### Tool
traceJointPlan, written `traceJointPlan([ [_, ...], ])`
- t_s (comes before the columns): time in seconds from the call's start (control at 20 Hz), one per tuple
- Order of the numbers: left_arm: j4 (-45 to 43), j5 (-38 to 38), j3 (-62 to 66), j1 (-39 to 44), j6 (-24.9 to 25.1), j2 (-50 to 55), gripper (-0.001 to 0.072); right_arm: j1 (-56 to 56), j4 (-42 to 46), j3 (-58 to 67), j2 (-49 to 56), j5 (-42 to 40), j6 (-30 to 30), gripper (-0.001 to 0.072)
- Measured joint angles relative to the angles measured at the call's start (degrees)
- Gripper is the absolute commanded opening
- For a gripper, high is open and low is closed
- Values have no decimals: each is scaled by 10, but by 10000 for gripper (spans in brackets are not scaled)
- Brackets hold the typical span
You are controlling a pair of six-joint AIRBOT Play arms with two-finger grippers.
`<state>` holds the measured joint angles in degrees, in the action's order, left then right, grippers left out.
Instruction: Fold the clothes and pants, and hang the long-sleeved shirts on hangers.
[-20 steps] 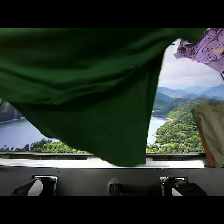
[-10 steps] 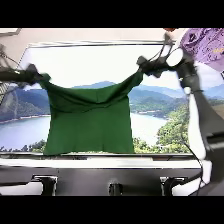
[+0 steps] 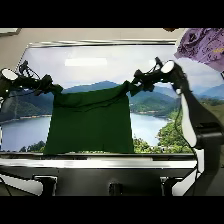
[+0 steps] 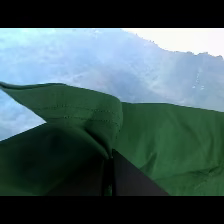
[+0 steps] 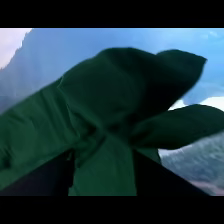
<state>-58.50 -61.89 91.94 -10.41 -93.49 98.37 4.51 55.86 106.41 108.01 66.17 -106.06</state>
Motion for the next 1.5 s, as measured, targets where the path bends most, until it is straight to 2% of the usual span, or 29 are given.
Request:
traceJointPlan([
  [0.25, 0, -15, 4, -3, 0, -3, 20, -90, 12, -36, -81, 191, 129, 439],
  [0.45, 0, -27, 5, -8, 0, -5, 20, -113, 12, -205, -164, 245, 196, 439],
  [0.65, 0, -35, 5, -10, 0, -6, 20, -92, -33, -447, -241, 195, 243, 438],
  [0.85, 0, -36, 5, -10, 0, -6, 20, -50, -94, -611, -277, 135, 277, 436],
  [1.05, 0, -37, 5, -10, 0, -6, 21, 12, -113, -673, -286, 76, 285, 434],
  [1.25, 0, -38, 5, -10, 0, -6, 21, 68, -113, -689, -289, 24, 261, 423],
  [1.3, 0, -38, 5, -10, 0, -6, 21, 78, -113, -691, -289, 16, 254, 396],
  [1.4, 0, -38, 5, -10, 0, -6, 21, 95, -105, -693, -289, -3, 241, 143],
  [1.45, 0, -38, 5, -10, 0, -6, 21, 102, -103, -694, -289, -17, 238, 60],
  [1.5, 0, -39, 5, -10, 0, -6, 21, 106, -105, -694, -289, -28, 235, 31],
])
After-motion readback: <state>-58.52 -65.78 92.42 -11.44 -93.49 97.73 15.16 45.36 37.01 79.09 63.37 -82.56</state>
